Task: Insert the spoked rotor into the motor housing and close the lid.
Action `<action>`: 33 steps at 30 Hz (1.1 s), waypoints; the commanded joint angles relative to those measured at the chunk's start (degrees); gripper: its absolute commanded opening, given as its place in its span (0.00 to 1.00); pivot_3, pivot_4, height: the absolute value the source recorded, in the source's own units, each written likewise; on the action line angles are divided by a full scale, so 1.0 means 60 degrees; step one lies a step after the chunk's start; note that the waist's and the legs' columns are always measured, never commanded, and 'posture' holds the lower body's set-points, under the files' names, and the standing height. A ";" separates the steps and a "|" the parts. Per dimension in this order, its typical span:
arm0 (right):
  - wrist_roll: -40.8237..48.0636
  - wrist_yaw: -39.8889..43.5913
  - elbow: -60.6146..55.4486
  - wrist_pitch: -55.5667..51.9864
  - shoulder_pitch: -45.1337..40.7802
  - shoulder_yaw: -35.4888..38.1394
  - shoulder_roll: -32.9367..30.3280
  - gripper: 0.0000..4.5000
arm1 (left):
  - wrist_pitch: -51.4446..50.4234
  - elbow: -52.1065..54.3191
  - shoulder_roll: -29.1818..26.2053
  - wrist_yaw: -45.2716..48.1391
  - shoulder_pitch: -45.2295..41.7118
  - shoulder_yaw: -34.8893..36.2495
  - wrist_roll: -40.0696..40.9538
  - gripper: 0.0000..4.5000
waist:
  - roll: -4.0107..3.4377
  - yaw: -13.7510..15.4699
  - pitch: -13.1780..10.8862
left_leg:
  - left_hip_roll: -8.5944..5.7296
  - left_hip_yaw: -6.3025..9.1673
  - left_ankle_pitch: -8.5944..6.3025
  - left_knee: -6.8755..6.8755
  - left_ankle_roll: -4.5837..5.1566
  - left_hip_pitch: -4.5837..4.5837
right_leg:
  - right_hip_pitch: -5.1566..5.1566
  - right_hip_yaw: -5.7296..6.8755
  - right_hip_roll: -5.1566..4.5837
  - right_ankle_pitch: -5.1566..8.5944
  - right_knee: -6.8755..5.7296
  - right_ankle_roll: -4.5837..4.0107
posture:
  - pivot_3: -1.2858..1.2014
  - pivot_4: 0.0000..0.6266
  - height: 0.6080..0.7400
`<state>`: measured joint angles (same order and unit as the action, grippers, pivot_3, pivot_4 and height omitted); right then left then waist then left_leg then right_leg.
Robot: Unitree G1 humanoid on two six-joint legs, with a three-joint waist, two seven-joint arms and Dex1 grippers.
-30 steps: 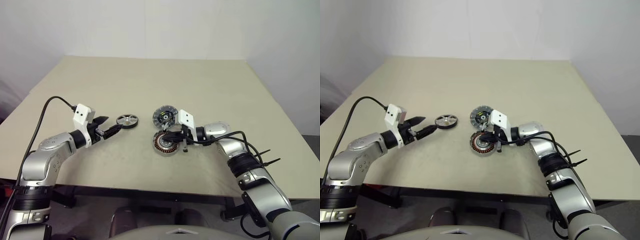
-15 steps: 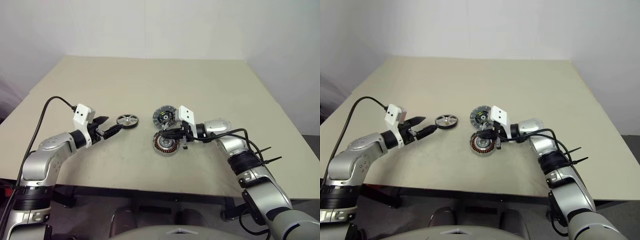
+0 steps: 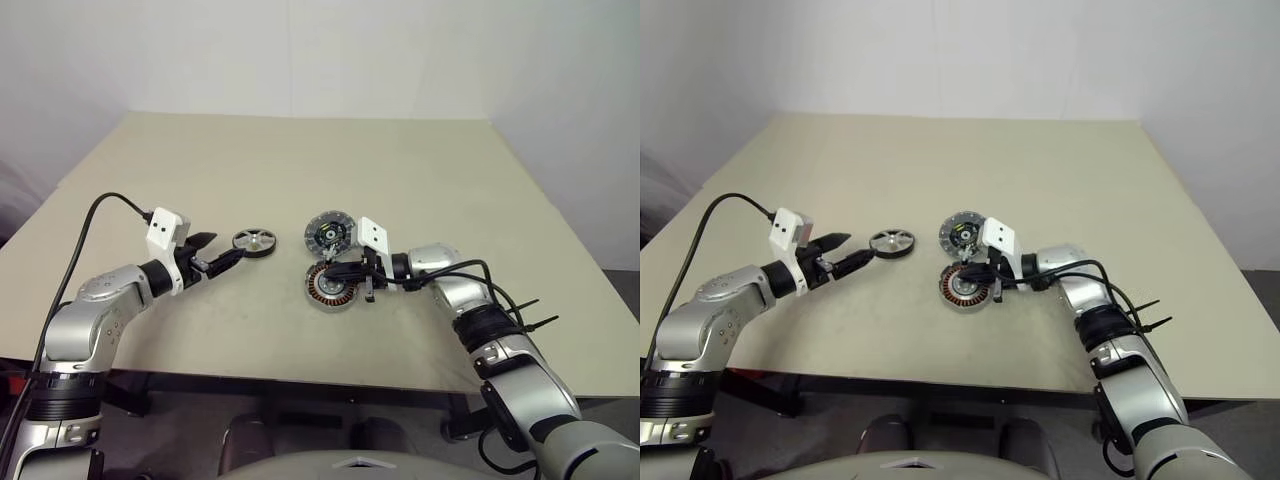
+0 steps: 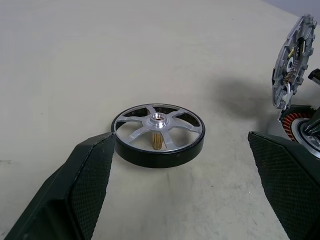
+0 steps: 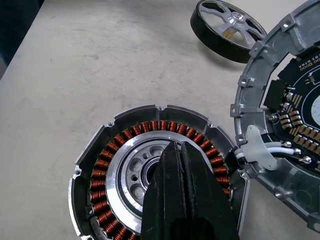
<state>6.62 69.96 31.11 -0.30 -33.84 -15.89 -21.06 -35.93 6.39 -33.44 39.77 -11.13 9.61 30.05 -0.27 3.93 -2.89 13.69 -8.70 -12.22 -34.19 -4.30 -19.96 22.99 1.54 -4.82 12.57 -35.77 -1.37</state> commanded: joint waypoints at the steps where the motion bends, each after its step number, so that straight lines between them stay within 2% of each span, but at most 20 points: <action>1: -0.0047 0.0022 -0.0121 -0.0051 0.0005 0.0057 -0.0035 0.01 | 0.0195 0.0301 -0.0049 -0.0001 -0.0059 0.0227 0.0029 1.00 | 0.0000 -0.0001 0.0000 | 0.0000 0.0000 0.0000 0.0000 0.0000 0.0000 | -0.0001 0.0000 0.0000 0.0000 0.0000 0.0000 | 0.52 0.00 1.00; 12: 0.0627 0.0221 -0.1662 -0.0858 -0.0084 0.0562 -0.0408 0.01 | 0.0178 0.0304 -0.0002 -0.0007 -0.0061 0.0193 0.0055 1.00 | -0.0001 0.0005 -0.0001 | 0.0000 0.0001 0.0004 0.0001 -0.0006 -0.0002 | 0.0018 0.0002 0.0001 0.0000 0.0008 0.0000 | 0.52 0.00 1.00; 24: -0.0054 -0.0125 -0.0408 -0.0415 0.0275 0.0102 -0.0047 0.01 | 0.0147 0.0370 -0.0021 -0.0025 -0.0023 0.0228 0.0060 1.00 | 0.0001 0.0001 0.0000 | -0.0002 -0.0001 0.0003 0.0001 -0.0006 -0.0003 | 0.0019 0.0000 -0.0001 0.0000 0.0008 0.0000 | 0.52 0.00 1.00; 33: 0.0474 -0.0023 -0.1279 -0.0769 0.0065 0.0586 -0.0248 0.01 | 0.0094 0.0467 -0.0018 -0.0106 0.0110 0.0316 0.0114 1.00 | 0.0000 0.0007 -0.0001 | 0.0000 0.0001 0.0000 0.0001 -0.0001 0.0000 | 0.0010 0.0000 0.0000 0.0000 0.0003 0.0000 | 0.52 0.00 1.00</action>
<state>7.58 69.66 26.77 -4.37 -31.94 -14.35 -22.01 -36.04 7.03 -33.26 39.33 -10.36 9.71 30.16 -0.27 3.98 -2.90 13.69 -8.69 -12.22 -34.18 -4.31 -19.96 23.06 1.54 -4.82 12.57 -35.75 -1.37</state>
